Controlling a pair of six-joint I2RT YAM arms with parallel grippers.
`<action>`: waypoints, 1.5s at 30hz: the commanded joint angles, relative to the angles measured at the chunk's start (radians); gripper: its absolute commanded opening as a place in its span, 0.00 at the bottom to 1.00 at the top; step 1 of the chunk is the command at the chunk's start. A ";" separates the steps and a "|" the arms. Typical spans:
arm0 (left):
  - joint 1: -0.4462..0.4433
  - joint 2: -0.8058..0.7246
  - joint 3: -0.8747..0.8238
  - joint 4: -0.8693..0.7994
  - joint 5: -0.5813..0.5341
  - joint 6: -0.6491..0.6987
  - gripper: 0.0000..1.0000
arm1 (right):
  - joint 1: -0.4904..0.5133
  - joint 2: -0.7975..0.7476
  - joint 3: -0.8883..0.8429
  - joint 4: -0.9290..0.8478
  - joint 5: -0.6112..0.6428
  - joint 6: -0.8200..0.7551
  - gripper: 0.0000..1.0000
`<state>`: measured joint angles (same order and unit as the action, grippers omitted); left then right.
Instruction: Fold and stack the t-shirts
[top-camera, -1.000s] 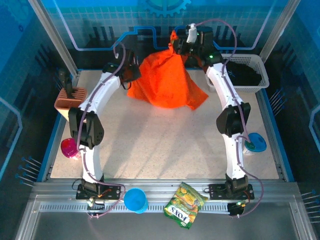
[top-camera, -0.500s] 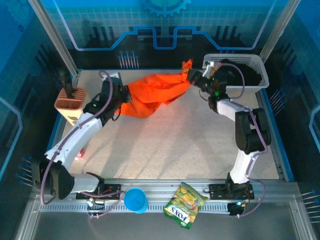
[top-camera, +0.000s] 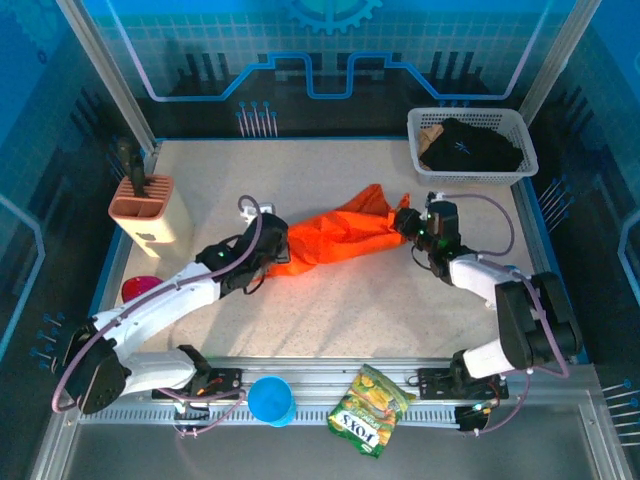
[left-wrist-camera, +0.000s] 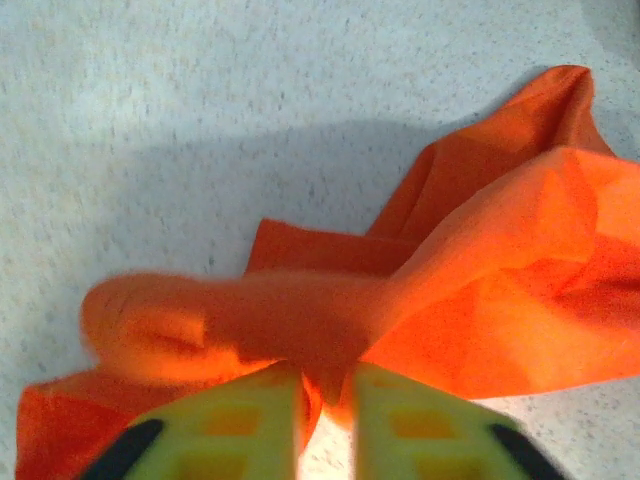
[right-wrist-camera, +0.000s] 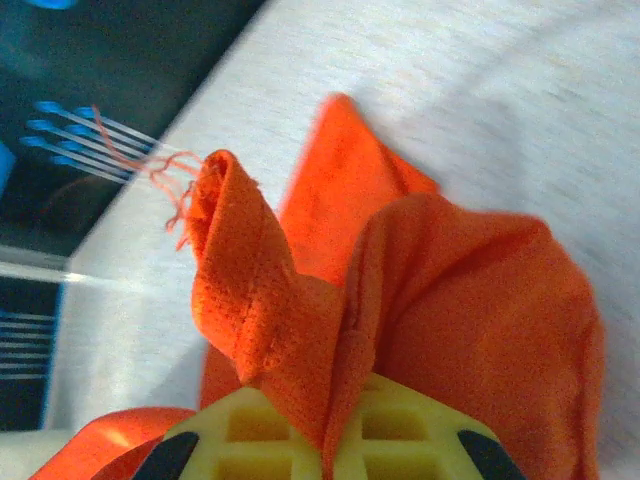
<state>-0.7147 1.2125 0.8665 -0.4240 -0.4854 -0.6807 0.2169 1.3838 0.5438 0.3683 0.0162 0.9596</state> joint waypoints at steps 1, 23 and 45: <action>-0.038 -0.024 -0.048 -0.059 -0.076 -0.116 0.39 | 0.016 -0.078 -0.092 -0.180 0.149 0.107 0.27; 0.314 0.467 0.394 -0.218 0.219 -0.007 0.99 | 0.151 -0.288 0.236 -0.950 0.248 -0.296 0.95; 0.368 0.715 0.589 -0.046 0.575 -0.007 0.00 | 0.077 -0.387 0.269 -1.057 0.196 -0.449 0.92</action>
<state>-0.3431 1.9854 1.3968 -0.4801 0.0692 -0.7052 0.3172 0.9878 0.7647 -0.6540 0.2440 0.5682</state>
